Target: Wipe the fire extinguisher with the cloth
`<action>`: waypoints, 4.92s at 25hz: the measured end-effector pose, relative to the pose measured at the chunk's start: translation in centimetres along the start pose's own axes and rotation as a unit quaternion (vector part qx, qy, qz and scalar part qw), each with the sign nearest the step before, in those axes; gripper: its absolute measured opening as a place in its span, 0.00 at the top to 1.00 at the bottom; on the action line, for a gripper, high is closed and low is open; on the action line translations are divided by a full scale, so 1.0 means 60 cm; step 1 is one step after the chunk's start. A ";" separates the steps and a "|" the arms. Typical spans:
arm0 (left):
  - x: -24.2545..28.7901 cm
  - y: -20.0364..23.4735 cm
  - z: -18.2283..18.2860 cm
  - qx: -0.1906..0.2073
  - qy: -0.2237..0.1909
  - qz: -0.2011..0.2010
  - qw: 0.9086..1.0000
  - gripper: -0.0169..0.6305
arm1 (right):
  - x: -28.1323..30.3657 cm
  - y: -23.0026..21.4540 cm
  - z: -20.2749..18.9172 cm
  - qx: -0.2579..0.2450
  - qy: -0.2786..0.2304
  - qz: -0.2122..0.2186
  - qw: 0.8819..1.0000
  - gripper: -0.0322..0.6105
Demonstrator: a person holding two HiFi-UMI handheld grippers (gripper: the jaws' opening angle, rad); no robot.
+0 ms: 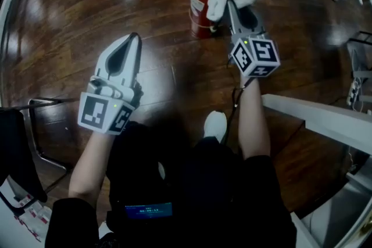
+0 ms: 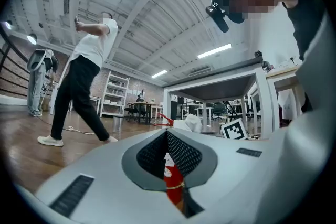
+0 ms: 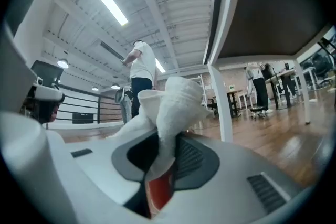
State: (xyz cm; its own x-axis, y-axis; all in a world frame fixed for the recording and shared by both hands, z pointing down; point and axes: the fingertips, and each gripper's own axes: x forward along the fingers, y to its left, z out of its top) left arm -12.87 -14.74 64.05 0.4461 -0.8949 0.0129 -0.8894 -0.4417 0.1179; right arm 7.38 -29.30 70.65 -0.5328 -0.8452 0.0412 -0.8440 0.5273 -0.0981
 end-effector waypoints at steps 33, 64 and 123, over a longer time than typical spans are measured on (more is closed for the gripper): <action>0.019 0.015 -0.042 -0.017 0.003 -0.010 1.000 0.97 | -0.189 0.055 -0.001 -0.001 0.021 -0.010 1.000 0.80; -0.226 -0.207 0.892 -0.051 0.011 -0.050 0.997 0.97 | -0.481 0.372 0.926 0.002 0.021 -0.078 0.997 0.80; -0.342 -0.358 1.046 -0.020 -0.018 -0.054 0.998 0.97 | -0.576 0.492 1.080 -0.007 0.000 -0.034 0.999 0.80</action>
State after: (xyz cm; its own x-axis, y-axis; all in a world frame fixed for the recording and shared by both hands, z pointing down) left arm -9.17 9.06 -1.05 0.5347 -0.8442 -0.0369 -0.8314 -0.5334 0.1556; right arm 4.87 9.84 1.88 -0.4750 -0.8788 0.0471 -0.8786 0.4706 -0.0810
